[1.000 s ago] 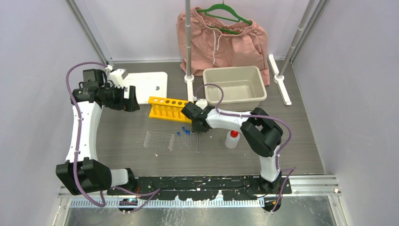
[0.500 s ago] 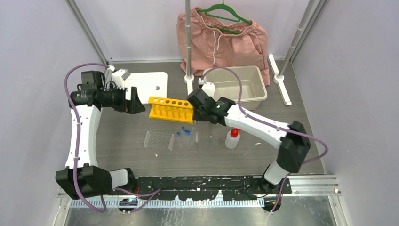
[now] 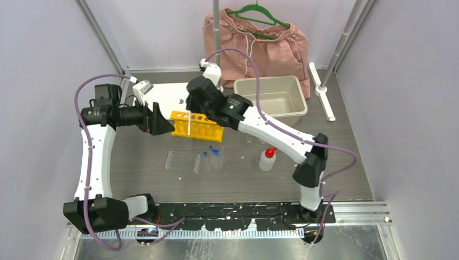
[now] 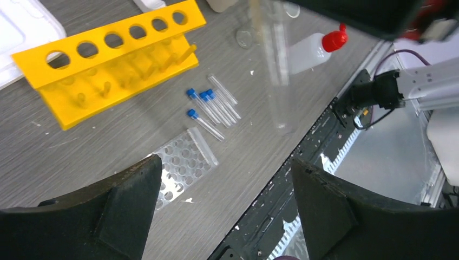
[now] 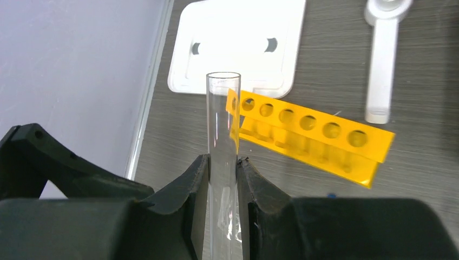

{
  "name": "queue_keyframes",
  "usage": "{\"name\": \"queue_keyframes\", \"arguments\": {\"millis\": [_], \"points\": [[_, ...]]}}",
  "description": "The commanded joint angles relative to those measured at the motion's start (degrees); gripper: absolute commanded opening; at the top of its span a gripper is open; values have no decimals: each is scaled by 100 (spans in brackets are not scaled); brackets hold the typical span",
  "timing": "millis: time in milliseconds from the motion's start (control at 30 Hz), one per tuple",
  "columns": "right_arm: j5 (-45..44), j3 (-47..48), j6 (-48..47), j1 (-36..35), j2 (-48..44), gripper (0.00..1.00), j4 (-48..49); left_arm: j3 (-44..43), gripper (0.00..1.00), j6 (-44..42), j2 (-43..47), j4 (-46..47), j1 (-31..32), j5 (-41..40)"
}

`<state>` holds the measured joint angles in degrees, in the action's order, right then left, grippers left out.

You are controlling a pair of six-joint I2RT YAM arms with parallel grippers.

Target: Organize the chemistry lab equipment

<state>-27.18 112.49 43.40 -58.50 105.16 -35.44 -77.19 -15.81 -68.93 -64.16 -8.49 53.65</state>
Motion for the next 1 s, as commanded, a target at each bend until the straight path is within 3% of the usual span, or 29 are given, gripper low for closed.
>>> {"name": "queue_keyframes", "arguments": {"millis": [0,533,700,833,900,967], "points": [[169,525,-7,-138,366,4,333,101,88,-213,230,-28,70,597],[661,258,517,-224,288,3,1284,415,63,354,-71,780,299,951],[644,76,516,-230,187,3,1503,443,42,463,-167,888,381,957],[671,-36,454,-225,122,4,1598,461,19,385,-209,830,401,875],[713,-19,393,-206,110,12,1522,459,10,322,-181,809,401,794],[881,106,304,-147,122,31,1239,488,3,254,-130,829,401,716]]}}
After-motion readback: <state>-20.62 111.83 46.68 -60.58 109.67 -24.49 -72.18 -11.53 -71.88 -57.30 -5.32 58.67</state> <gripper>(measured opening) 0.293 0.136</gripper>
